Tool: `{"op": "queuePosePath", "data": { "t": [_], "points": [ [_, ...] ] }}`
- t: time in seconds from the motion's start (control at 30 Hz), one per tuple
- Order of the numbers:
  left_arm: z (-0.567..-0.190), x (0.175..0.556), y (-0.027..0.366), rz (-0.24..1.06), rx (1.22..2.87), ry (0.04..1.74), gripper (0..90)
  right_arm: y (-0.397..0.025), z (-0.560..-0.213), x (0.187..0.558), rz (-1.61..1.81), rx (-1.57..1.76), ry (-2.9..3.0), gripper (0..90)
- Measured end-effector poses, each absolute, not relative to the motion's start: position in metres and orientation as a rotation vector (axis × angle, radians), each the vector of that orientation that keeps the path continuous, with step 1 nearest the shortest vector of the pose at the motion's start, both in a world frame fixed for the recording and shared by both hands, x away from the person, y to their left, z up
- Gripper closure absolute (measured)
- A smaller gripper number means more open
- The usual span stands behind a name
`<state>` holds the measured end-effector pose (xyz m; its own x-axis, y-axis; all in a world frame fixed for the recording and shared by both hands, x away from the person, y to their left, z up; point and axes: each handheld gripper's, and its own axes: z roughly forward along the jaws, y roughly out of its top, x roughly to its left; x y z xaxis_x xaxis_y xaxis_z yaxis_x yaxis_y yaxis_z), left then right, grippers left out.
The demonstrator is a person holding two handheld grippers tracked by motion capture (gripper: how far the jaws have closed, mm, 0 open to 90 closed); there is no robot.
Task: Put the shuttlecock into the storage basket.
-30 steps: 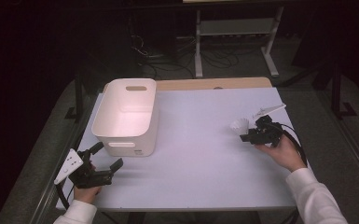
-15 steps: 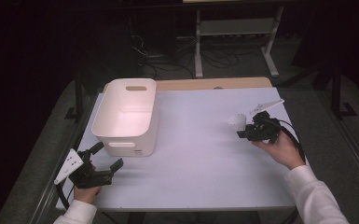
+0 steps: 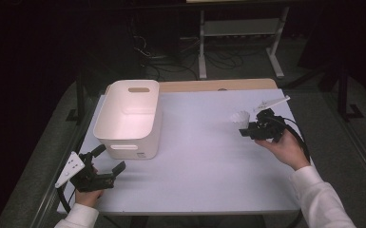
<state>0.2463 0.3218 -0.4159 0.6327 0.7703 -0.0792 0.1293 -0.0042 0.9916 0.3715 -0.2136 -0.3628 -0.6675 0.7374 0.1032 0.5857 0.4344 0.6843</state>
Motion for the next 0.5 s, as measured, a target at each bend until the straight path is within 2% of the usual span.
{"op": "queuePosePath", "data": {
  "t": [0.5],
  "points": [
    [-0.416, 0.247, 0.322, 0.600, 1.522, 0.782, 0.0, -0.206, -0.343, 0.368, 1.094, 1.118, 2.437, 59.2]
  ]
}}
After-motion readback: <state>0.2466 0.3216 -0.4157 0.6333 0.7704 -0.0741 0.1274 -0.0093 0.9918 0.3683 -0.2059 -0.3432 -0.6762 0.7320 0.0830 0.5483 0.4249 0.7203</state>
